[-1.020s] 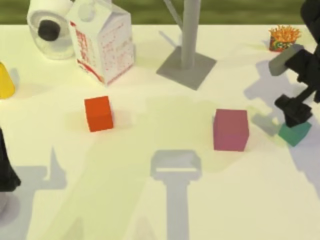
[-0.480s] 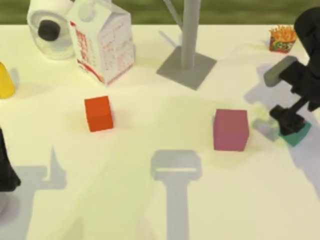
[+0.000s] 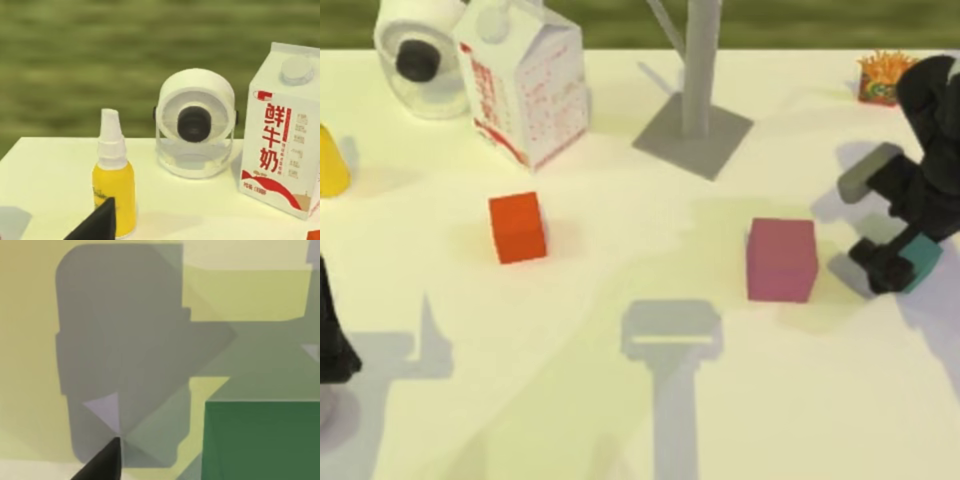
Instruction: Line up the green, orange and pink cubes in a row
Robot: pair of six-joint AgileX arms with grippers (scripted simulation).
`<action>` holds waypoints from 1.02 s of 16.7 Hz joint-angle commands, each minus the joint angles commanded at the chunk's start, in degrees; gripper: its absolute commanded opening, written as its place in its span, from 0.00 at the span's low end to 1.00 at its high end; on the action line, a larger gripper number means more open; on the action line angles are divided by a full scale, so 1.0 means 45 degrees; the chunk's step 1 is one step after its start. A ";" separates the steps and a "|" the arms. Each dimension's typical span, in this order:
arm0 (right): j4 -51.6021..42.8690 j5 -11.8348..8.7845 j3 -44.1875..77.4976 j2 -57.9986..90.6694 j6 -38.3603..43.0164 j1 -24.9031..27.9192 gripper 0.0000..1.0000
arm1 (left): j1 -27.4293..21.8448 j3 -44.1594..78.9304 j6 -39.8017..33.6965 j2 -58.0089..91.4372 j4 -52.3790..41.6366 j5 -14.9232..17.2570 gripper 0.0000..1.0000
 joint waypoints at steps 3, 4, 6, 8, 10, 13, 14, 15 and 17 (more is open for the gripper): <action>0.0000 0.0000 0.0000 0.0000 0.0000 0.0000 0.85 | 0.0000 0.0000 0.0000 0.0000 0.0000 0.0000 1.00; 0.0000 0.0000 0.0000 0.0000 0.0000 0.0000 0.77 | 0.0000 0.0000 0.0000 0.0000 0.0000 0.0000 1.00; 0.0000 0.0000 0.0000 0.0000 0.0000 0.0000 0.62 | 0.0000 0.0000 0.0000 0.0000 0.0000 0.0000 1.00; 0.0000 0.0000 0.0000 0.0000 0.0000 0.0000 0.47 | 0.0000 0.0000 0.0000 0.0000 0.0000 0.0000 1.00; 0.0000 0.0000 0.0000 0.0000 0.0000 0.0000 0.32 | 0.0000 0.0000 0.0000 0.0000 0.0000 0.0000 1.00; 0.0000 0.0000 0.0000 0.0000 0.0000 0.0000 0.10 | 0.0000 0.0000 0.0000 0.0000 0.0000 0.0000 1.00; 0.0000 0.0000 0.0000 0.0000 0.0000 0.0000 0.02 | 0.0000 0.0000 0.0000 0.0000 0.0000 0.0000 1.00; 0.0000 0.0000 0.0000 0.0000 0.0000 0.0000 0.00 | 0.0000 0.0000 0.0000 0.0000 0.0000 0.0000 1.00; 0.0000 0.0000 0.0000 0.0000 0.0000 0.0000 0.00 | 0.0000 0.0000 0.0000 0.0000 0.0000 0.0000 1.00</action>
